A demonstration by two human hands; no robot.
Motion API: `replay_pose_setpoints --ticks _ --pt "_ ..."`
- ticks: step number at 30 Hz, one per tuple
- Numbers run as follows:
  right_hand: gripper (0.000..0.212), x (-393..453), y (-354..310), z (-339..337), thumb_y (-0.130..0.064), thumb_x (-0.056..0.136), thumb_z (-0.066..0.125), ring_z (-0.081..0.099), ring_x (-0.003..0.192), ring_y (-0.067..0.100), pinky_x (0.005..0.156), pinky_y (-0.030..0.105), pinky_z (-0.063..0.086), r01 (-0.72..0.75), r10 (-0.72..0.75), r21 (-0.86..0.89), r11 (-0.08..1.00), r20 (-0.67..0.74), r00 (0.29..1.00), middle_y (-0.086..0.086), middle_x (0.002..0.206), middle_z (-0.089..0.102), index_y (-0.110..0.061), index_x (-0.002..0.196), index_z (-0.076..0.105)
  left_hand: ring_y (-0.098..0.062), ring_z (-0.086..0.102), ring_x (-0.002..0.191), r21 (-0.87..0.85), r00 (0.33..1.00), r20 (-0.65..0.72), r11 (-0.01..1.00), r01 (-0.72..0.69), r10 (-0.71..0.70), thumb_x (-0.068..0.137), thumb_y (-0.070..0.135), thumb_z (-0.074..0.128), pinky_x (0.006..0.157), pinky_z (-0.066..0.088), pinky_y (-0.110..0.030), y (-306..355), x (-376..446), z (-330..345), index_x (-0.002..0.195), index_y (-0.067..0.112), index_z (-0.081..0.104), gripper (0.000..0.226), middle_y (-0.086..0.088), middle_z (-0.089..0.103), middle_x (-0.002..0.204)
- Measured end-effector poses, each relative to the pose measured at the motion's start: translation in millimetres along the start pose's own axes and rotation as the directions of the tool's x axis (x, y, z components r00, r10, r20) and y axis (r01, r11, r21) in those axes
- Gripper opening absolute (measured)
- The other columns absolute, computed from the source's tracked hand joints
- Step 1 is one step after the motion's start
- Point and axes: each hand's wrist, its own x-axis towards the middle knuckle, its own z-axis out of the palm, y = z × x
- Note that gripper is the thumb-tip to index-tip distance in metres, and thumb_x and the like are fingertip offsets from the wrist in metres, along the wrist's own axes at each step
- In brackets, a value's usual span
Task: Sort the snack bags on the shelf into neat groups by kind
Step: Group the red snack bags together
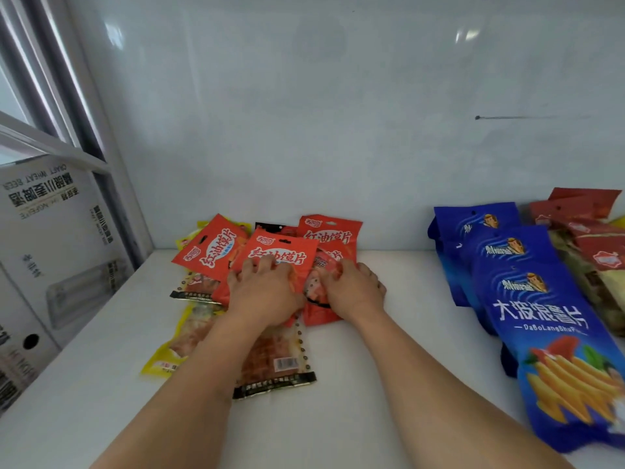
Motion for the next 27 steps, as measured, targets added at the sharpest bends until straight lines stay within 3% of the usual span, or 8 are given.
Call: replay_pose_setpoints --ticks 3,5,8,11,16,20,24,27 --pt "0.048 1 -13 3 -0.052 0.096 0.043 0.052 0.123 0.036 0.105 0.047 0.04 0.023 -0.024 0.076 0.997 0.024 0.999 0.012 0.132 0.057 -0.02 0.131 0.053 -0.035 0.016 0.153 -0.019 0.998 -0.012 0.998 0.064 -0.064 0.089 0.07 0.05 0.122 0.011 -0.06 -12 0 -2 0.151 0.033 0.039 0.073 -0.002 0.025 0.164" --pt "0.042 5 -21 3 -0.046 0.096 0.046 0.059 0.115 0.034 0.1 0.045 0.047 0.018 -0.025 0.238 0.971 0.023 0.999 0.01 0.127 0.061 -0.02 0.127 0.054 -0.035 0.018 0.152 -0.035 0.994 -0.046 0.994 0.1 -0.102 0.09 0.074 0.044 0.122 0.011 -0.06 -16 -1 -1 0.151 0.031 0.041 0.075 -0.003 0.027 0.164" --pt "0.042 15 -29 -1 -0.039 0.093 0.058 0.064 0.11 0.03 0.093 0.038 0.051 -0.068 0.058 0.497 0.865 0.037 0.998 0.007 0.122 0.066 -0.016 0.129 0.054 -0.036 0.017 0.153 -0.042 0.989 -0.083 0.992 0.12 -0.123 0.091 0.073 0.043 0.123 0.008 -0.06 -17 -2 3 0.151 0.031 0.041 0.073 -0.004 0.029 0.164" --pt "0.034 25 -26 -6 -0.033 0.09 0.066 0.069 0.092 0.028 0.075 0.032 0.055 -0.182 0.163 0.65 0.738 0.089 0.983 0.008 0.107 0.071 -0.009 0.114 0.062 -0.037 0.015 0.153 -0.042 0.986 -0.092 0.99 0.138 -0.142 0.092 0.074 0.04 0.123 0.007 -0.06 -17 -2 4 0.151 0.03 0.04 0.073 -0.004 0.028 0.164" --pt "0.019 31 -19 -10 -0.021 0.089 0.074 0.074 0.087 0.032 0.085 0.048 0.06 -0.286 0.165 0.744 0.604 0.234 0.958 0.012 0.097 0.076 -0.006 0.1 0.072 -0.038 0.013 0.154 -0.052 0.98 -0.108 0.986 0.16 -0.165 0.093 0.074 0.037 0.123 0.007 -0.06 -16 -2 6 0.151 0.029 0.04 0.073 -0.004 0.029 0.163" --pt "0.016 31 -15 -12 -0.009 0.089 0.073 0.073 0.077 0.027 0.067 0.034 0.06 -0.287 0.124 0.742 0.606 0.268 0.955 0.011 0.097 0.075 -0.008 0.104 0.071 -0.039 0.013 0.154 -0.031 0.976 -0.129 0.984 0.174 -0.176 0.093 0.077 0.032 0.122 0.008 -0.061 -14 -1 8 0.152 0.027 0.038 0.078 -0.007 0.029 0.164" --pt "0.023 32 -7 -10 -0.006 0.089 0.07 0.075 0.086 0.03 0.081 0.048 0.061 -0.259 0.108 0.765 0.59 0.243 0.964 0.011 0.102 0.076 -0.008 0.111 0.07 -0.039 0.011 0.154 0.001 0.973 -0.138 0.982 0.188 -0.186 0.093 0.073 0.037 0.122 0.007 -0.06 -17 0 8 0.154 0.027 0.036 0.076 -0.008 0.025 0.166" --pt "0.021 32 0 -13 -0.007 0.09 0.069 0.075 0.086 0.032 0.082 0.052 0.061 -0.283 0.109 0.798 0.532 0.267 0.958 0.012 0.103 0.076 -0.01 0.111 0.068 -0.038 0.006 0.155 0.015 0.972 -0.153 0.983 0.18 -0.176 0.094 0.071 0.038 0.123 0.005 -0.058 -16 -2 8 0.154 0.026 0.036 0.075 -0.009 0.022 0.167"
